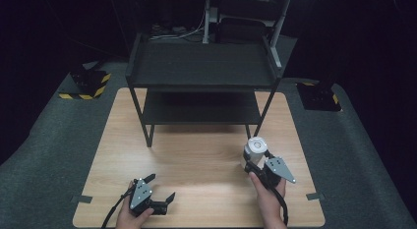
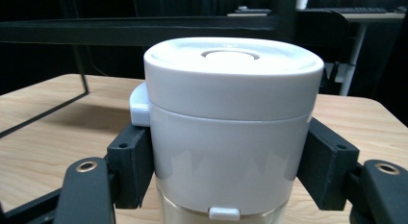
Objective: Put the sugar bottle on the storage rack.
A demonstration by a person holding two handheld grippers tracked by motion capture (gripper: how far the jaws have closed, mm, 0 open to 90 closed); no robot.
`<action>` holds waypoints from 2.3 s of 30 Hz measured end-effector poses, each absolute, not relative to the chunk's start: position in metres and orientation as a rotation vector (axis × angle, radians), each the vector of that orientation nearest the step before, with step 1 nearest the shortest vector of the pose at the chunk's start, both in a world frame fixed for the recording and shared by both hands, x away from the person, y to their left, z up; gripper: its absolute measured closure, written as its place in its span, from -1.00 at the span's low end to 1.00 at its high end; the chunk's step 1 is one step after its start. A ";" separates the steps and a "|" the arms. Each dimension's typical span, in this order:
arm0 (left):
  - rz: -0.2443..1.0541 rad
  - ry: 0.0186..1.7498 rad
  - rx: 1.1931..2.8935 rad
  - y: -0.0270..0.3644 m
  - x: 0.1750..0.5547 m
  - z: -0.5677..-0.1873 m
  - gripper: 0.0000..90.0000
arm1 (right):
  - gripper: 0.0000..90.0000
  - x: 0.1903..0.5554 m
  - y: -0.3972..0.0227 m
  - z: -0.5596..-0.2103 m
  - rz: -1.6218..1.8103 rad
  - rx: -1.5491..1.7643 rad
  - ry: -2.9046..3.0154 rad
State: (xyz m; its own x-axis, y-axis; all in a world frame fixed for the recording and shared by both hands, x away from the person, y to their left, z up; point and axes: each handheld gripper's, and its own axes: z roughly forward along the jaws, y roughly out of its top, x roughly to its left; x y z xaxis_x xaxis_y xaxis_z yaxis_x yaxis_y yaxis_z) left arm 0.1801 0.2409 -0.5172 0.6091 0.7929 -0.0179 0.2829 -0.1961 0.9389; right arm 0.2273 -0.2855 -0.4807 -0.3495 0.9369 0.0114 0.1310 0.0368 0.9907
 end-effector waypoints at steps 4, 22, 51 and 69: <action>0.589 0.879 1.761 0.241 0.180 -0.517 -0.99 | -0.30 0.224 -0.278 -0.476 1.411 1.100 1.595; 0.585 0.875 1.764 0.242 0.181 -0.517 -0.99 | -0.30 0.235 -0.254 -0.434 1.415 1.053 1.628; 0.576 0.868 1.762 0.243 0.181 -0.517 -0.99 | -0.30 0.287 -0.223 -0.351 1.436 1.007 1.637; 0.557 0.858 1.767 0.246 0.184 -0.517 -0.99 | -0.30 0.331 -0.201 -0.353 1.404 1.024 1.617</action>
